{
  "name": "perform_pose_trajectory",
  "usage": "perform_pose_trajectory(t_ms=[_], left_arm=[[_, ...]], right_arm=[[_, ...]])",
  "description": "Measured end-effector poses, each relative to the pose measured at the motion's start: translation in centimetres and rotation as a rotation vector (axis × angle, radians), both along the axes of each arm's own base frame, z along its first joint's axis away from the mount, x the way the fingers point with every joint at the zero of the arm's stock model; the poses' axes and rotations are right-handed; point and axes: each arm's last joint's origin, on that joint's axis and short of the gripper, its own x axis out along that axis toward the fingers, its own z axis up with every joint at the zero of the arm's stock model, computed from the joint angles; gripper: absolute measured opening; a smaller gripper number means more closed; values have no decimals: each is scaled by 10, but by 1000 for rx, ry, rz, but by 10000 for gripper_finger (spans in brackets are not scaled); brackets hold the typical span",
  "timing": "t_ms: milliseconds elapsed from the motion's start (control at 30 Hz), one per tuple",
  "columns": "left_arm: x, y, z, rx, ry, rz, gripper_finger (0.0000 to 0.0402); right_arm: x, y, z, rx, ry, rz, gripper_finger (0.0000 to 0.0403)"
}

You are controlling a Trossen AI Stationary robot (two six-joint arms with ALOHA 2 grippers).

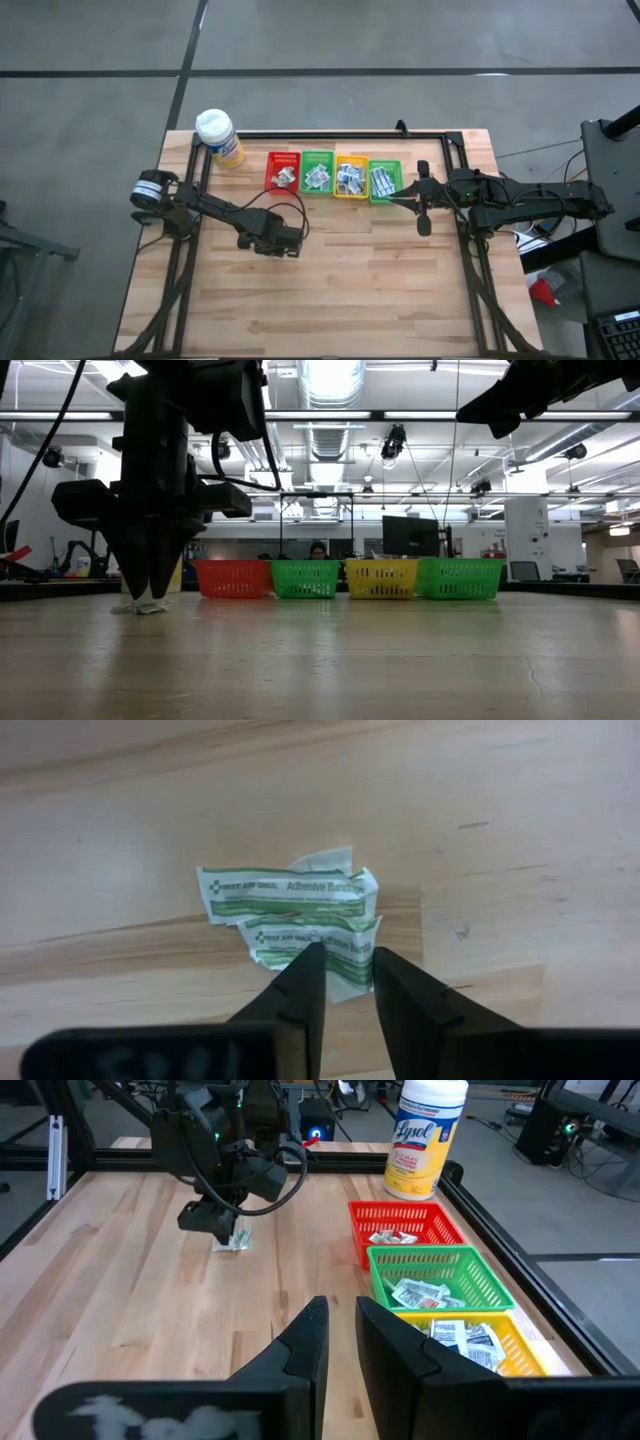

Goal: Pick & Place First Aid Supplies
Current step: Put the green bandage into the red bin

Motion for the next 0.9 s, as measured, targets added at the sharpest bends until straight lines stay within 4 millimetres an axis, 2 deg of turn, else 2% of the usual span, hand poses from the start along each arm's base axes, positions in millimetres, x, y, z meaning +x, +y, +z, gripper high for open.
perform_pose_trajectory(t_ms=[233, 467, 567, 700, 900], left_arm=[[0, 0, 0, 1, -1, -15, 55], [0, 0, 1, 1, -4, -36, 5], [-1, 0, 4, -10, -8, -49, 4], [-1, 0, 20, -11, -7, -76, 1], [-3, 4, 61, 61, -36, -100, 1]], right_arm=[[0, 0, 0, 1, 0, 0, 52], [0, 0, 0, 0, 0, 0, 52], [0, 0, 0, 0, 0, 0, 52], [0, 0, 0, 1, 1, 0, 52], [0, 0, 0, 0, 1, 0, 52]])
